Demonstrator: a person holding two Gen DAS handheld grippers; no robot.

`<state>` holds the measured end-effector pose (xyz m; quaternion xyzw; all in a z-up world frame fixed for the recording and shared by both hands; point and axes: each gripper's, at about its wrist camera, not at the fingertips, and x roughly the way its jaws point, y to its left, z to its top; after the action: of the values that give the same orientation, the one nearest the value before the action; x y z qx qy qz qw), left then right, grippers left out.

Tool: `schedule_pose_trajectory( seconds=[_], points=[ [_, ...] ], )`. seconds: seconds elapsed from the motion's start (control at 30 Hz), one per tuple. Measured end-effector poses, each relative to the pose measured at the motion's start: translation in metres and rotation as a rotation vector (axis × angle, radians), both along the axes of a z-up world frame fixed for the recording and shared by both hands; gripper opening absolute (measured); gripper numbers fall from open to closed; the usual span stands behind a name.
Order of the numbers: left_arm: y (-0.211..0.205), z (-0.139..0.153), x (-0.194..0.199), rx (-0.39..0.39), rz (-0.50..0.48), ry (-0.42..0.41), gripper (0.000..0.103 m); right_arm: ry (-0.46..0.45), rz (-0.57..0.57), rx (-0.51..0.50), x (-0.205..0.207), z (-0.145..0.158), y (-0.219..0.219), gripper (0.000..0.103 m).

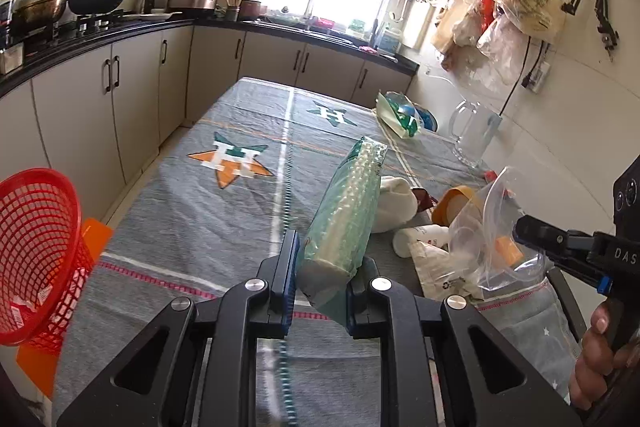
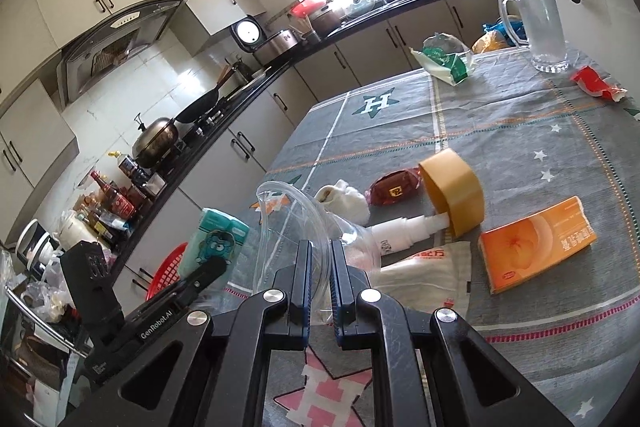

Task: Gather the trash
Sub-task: 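Carry the tissue pack and cup over the red basket and open both tools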

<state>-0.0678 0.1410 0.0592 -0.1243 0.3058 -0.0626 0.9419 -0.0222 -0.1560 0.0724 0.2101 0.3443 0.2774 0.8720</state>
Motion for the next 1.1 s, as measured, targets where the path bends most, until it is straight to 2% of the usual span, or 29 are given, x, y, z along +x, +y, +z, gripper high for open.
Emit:
schedule_pose_trajectory(
  seconds=[0.6,1.1],
  points=[
    [0.077,0.005,-0.035,-0.042,0.157,-0.029,0.018,0.014,0.138,-0.062,-0.001,-0.001,0.068,0.01],
    [0.186,0.004,-0.084,-0.067,0.396,-0.041,0.018,0.012,0.353,-0.068,0.002,0.018,0.179,0.01]
  ],
)
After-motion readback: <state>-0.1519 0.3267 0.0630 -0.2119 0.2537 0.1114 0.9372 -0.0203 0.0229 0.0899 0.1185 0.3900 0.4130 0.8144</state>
